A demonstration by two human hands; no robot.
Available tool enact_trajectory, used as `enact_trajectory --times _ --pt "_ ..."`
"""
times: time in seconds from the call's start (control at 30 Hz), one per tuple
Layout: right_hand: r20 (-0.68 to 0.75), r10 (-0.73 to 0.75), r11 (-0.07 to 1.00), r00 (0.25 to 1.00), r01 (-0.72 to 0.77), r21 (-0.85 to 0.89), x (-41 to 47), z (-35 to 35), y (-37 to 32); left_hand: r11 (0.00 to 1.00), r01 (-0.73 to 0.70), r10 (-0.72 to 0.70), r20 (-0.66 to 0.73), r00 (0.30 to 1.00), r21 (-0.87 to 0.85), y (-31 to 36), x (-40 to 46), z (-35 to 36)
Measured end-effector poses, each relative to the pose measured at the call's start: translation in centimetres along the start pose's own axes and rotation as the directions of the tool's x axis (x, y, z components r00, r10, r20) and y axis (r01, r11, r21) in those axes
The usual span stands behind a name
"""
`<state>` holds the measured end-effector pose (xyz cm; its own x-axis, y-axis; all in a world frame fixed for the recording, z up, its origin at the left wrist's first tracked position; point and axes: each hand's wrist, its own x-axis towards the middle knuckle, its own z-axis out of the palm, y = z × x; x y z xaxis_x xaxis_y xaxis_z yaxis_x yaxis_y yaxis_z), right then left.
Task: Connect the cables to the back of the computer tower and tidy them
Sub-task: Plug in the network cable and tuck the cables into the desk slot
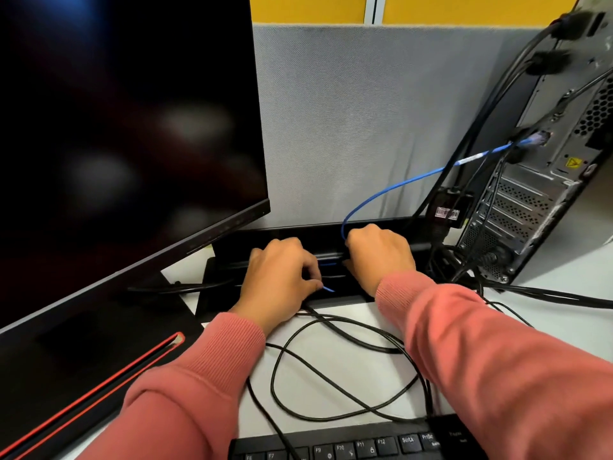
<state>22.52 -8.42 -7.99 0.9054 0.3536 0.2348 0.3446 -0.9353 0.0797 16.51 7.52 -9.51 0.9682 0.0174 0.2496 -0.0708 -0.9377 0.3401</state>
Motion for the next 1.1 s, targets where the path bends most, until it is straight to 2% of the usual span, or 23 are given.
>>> enact_trajectory --times 0.1,0.17,0.27,0.47,0.6,0.73,0.8,0.9,1.1 --pt "0.057 0.096 0.971 0.994 -0.106 0.213 -0.2 0.0 0.3 0.994 -0.019 0.018 0.003 1.0 0.112 0.1 -0.1 0.0" --pt "0.093 0.154 0.9 0.984 -0.178 0.397 -0.4 -0.3 0.7 0.984 -0.011 0.014 -0.02 1.0 0.178 0.3 0.1 0.1" --pt "0.094 0.17 0.833 0.981 -0.194 0.518 -1.7 -0.7 1.0 0.979 -0.004 0.01 -0.029 1.0 0.202 0.3 0.2 0.0" --pt "0.059 0.081 0.919 0.995 -0.098 0.381 -4.7 0.2 1.4 0.987 -0.135 0.137 -0.012 0.991 0.083 -0.1 -0.5 -0.5" --pt "0.062 0.053 0.889 0.997 -0.075 0.452 -5.5 0.0 1.6 0.964 -0.248 0.254 -0.05 0.966 0.098 0.2 -0.6 -0.5" --pt "0.083 0.004 0.9 0.997 -0.04 0.435 -6.2 -0.4 2.0 0.954 -0.283 0.275 0.086 0.958 0.1 -0.2 -0.3 -0.3" --pt "0.094 -0.021 0.912 0.995 -0.02 0.41 -6.3 -0.5 1.9 0.96 -0.273 0.264 0.112 0.958 0.068 -0.5 -0.2 -0.4" --pt "0.167 -0.025 0.916 0.986 -0.045 0.399 -5.9 -1.0 1.6 0.968 -0.244 0.237 0.107 0.966 0.059 -0.7 -0.2 -0.6" --pt "0.38 0.008 0.929 0.925 -0.148 0.34 -4.6 -1.8 1.1 0.957 -0.276 0.26 0.158 0.953 0.092 -1.0 -0.5 -0.2"
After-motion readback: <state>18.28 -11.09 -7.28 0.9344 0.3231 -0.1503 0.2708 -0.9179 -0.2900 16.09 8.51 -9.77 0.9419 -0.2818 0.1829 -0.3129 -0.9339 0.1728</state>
